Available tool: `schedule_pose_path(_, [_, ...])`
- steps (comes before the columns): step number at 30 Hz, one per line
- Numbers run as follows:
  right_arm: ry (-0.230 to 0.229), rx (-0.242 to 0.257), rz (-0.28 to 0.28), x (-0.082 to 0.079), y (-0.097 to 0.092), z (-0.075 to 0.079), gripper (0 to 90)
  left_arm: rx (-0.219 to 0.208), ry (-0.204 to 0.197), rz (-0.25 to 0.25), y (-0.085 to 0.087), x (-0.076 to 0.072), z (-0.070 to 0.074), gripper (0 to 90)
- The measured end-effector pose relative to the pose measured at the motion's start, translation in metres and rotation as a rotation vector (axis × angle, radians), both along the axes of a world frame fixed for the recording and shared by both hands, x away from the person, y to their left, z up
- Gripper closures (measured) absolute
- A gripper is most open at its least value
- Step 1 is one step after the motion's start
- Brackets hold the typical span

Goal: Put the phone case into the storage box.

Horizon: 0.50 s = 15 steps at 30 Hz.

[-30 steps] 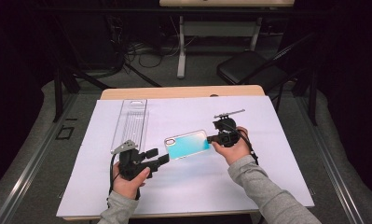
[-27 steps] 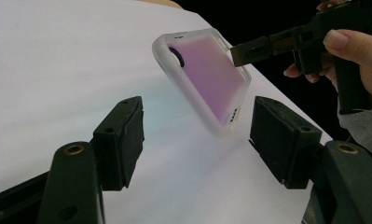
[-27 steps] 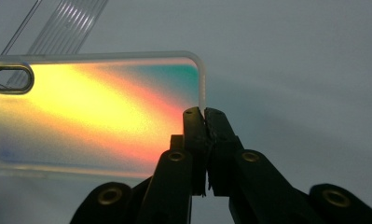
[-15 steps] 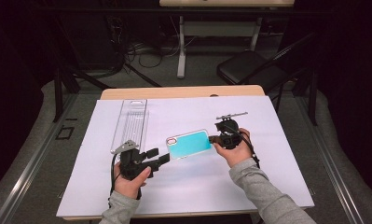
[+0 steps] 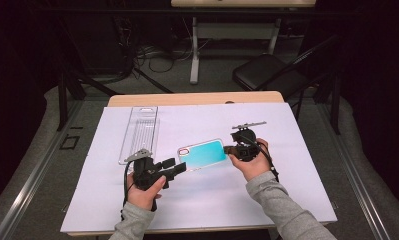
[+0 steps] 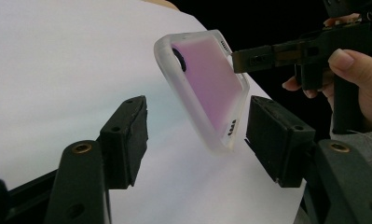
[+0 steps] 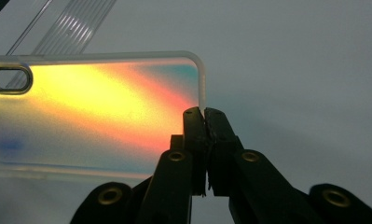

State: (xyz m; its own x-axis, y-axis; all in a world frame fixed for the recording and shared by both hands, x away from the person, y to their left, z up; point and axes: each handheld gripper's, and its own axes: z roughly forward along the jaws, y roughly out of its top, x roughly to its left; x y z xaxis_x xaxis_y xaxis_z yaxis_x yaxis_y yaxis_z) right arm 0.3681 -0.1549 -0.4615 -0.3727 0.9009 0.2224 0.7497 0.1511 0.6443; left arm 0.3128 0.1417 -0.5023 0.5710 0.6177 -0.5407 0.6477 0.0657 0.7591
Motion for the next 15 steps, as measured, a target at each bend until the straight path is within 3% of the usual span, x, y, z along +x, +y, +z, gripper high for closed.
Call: schedule_pose_path(15, [-0.011,0.009,0.009,-0.0024,0.0,0.0015,88.6,0.003,0.016,-0.01,-0.0061,0.0055,0.0029,50.7])
